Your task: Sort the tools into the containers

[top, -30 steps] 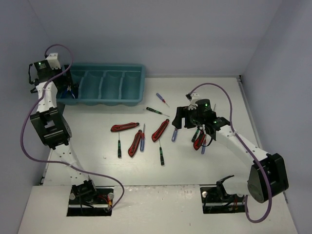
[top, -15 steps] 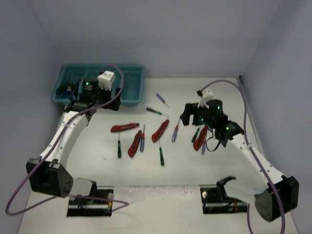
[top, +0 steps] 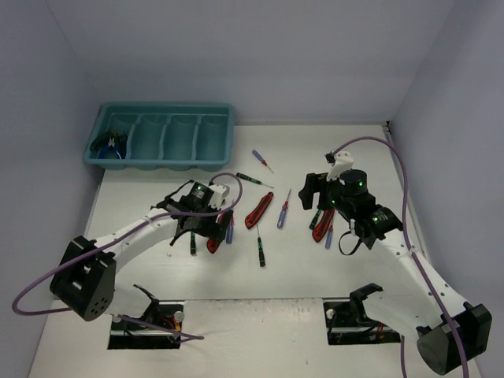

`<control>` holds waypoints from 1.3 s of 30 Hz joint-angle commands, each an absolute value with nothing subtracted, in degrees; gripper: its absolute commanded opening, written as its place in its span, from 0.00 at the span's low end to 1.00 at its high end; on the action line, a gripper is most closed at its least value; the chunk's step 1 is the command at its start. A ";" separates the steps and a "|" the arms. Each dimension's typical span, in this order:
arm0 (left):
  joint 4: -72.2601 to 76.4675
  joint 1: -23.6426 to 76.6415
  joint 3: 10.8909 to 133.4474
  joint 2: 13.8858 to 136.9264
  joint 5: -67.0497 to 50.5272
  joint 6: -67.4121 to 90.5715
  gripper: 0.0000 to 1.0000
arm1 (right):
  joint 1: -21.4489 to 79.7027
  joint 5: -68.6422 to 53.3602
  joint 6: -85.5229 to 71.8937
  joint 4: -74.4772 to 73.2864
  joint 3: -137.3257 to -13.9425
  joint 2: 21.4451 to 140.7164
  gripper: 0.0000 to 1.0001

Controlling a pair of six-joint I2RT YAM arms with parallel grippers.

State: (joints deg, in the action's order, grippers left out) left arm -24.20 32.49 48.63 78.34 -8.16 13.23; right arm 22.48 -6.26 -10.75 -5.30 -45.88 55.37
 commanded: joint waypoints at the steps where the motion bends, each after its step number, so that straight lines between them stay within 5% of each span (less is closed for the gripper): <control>1: -18.92 34.23 49.23 81.04 -4.20 18.95 0.81 | 22.15 -4.58 -11.06 -3.68 -45.28 53.12 0.78; 9: -15.73 37.48 49.31 89.34 -1.00 22.00 0.59 | 22.15 -4.22 -11.56 -3.89 -44.63 52.29 0.78; 17: -19.87 38.32 50.33 83.89 1.86 23.46 0.01 | 22.15 -3.70 -11.60 -4.22 -45.09 51.69 0.78; 26: -34.20 34.55 68.34 70.82 11.98 13.59 0.00 | 22.15 -3.34 -11.27 -4.48 -48.12 52.24 0.79; 39: -29.43 2.83 98.38 100.08 -2.09 2.36 0.00 | 22.22 -5.70 -11.95 -4.39 -49.46 53.90 0.79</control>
State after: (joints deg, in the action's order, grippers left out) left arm -31.82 8.00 89.94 91.65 3.09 6.29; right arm 22.48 -4.90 -11.16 -7.32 -47.53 52.94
